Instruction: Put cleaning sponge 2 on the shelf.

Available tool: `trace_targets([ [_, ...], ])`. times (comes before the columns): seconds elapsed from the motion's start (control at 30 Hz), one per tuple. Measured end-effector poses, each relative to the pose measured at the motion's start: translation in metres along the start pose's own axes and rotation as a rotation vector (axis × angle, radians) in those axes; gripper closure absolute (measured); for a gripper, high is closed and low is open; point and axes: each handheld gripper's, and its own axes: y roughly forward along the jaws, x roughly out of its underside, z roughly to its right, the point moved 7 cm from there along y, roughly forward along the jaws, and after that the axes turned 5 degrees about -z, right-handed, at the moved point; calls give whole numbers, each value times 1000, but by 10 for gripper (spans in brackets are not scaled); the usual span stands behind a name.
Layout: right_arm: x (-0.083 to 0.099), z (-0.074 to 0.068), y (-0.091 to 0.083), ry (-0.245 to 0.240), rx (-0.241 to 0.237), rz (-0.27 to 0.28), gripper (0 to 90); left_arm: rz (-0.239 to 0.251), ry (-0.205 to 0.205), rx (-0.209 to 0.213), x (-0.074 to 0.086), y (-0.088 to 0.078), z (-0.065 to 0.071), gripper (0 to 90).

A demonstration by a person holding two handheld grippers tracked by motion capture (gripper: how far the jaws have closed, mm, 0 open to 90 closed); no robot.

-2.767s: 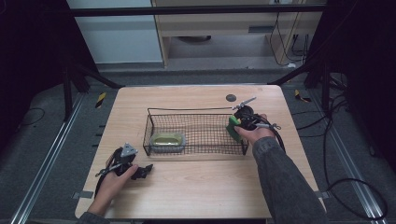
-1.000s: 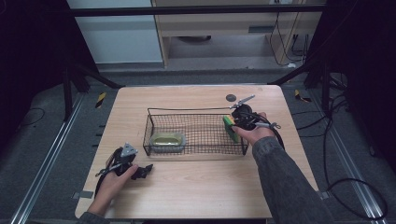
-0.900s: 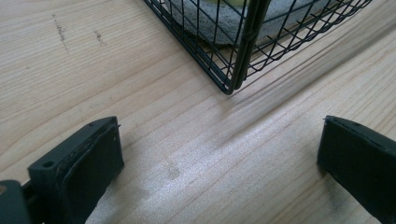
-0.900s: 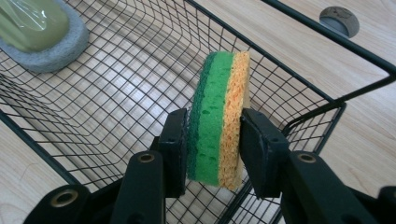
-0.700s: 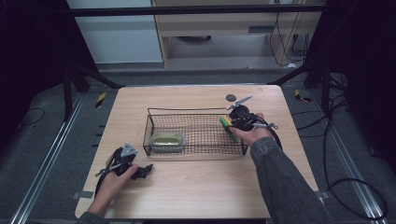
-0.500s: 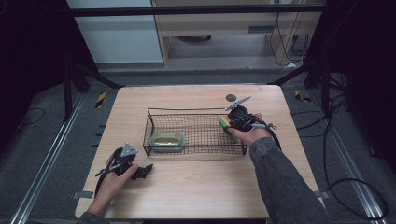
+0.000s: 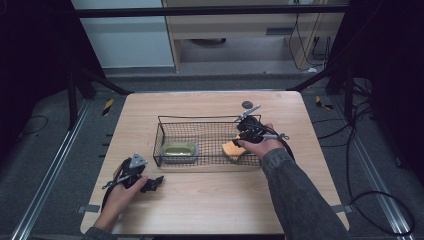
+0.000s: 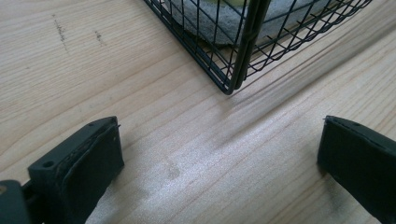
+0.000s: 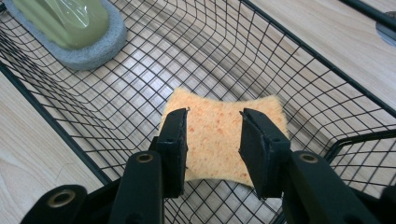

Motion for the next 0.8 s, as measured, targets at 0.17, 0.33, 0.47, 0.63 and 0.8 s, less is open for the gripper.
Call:
trace_targets([
  [0.17,-1,-1,2,-4,-3,-1,614,0,0,0,0,0,0,0],
  [0.33,-1,-2,1,-1,-3,1,606,0,0,0,0,0,0,0],
  [0.47,-1,-2,1,-4,-3,6,584,0,0,0,0,0,0,0],
  [0.63,-2,-3,1,1,-7,11,515,0,0,0,0,0,0,0],
  [0.8,-2,-2,0,2,5,12,443,0,0,0,0,0,0,0],
])
